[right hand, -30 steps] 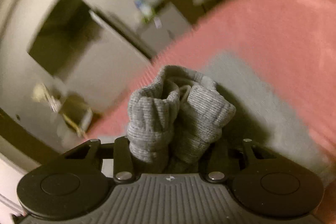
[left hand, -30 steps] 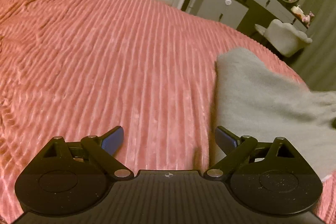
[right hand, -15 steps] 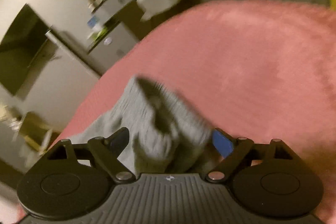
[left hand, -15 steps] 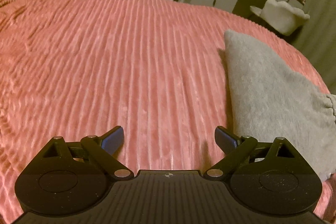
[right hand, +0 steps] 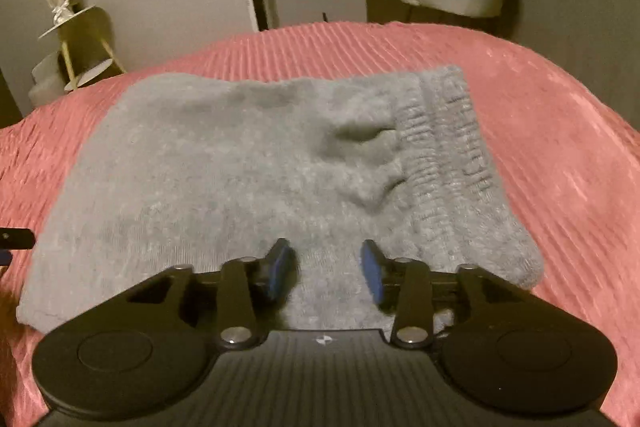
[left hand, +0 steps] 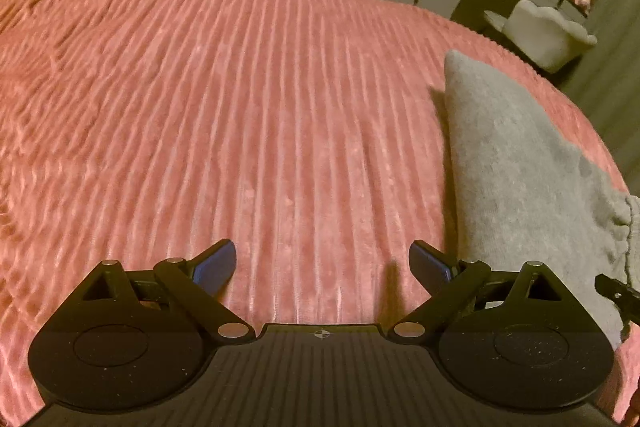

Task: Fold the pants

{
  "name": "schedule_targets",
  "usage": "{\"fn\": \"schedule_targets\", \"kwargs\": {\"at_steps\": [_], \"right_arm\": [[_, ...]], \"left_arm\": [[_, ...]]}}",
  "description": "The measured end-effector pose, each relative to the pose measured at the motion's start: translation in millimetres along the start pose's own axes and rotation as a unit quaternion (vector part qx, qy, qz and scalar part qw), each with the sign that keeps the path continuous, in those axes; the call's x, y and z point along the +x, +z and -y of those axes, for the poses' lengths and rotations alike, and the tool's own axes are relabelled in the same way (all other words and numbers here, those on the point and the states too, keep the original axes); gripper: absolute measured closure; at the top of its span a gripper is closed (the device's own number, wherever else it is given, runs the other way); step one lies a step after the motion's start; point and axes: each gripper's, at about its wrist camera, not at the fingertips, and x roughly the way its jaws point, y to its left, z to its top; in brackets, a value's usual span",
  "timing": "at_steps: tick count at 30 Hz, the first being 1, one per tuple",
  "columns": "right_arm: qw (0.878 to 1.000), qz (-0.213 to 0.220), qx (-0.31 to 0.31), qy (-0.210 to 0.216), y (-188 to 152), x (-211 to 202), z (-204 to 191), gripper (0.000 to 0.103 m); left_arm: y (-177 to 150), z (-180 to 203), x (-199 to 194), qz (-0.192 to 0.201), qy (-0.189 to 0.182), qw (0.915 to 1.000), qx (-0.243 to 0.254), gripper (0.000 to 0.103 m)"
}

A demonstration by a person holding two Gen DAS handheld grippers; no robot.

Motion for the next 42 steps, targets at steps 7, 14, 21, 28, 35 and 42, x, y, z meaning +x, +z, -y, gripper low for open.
{"fn": "schedule_targets", "kwargs": {"at_steps": [7, 14, 21, 28, 35, 42], "right_arm": [[0.997, -0.02, -0.07, -0.01, -4, 6, -27, 0.0], [0.999, -0.027, -0.046, 0.011, -2, 7, -17, 0.0], [0.999, -0.02, -0.046, 0.009, 2, -4, -15, 0.0], [0.999, 0.033, 0.02, -0.002, 11, -56, 26, 0.0], [0.994, 0.053, 0.014, -0.092, 48, -27, 48, 0.0], [0.99, 0.006, -0.051, -0.131, 71, 42, 62, 0.0]], "left_arm": [[-11, 25, -17, 0.024, -0.026, 0.9963, 0.078, 0.006], [-24, 63, -27, 0.024, -0.058, 0.9909, 0.119, 0.006], [-40, 90, 12, -0.018, 0.009, 0.986, 0.166, 0.003], [-38, 80, 3, 0.034, 0.156, 0.9653, 0.207, 0.006], [-28, 74, 4, 0.046, 0.137, 0.9704, 0.194, 0.006], [-8, 66, -5, 0.061, 0.093, 0.9783, 0.175, 0.006]]}}
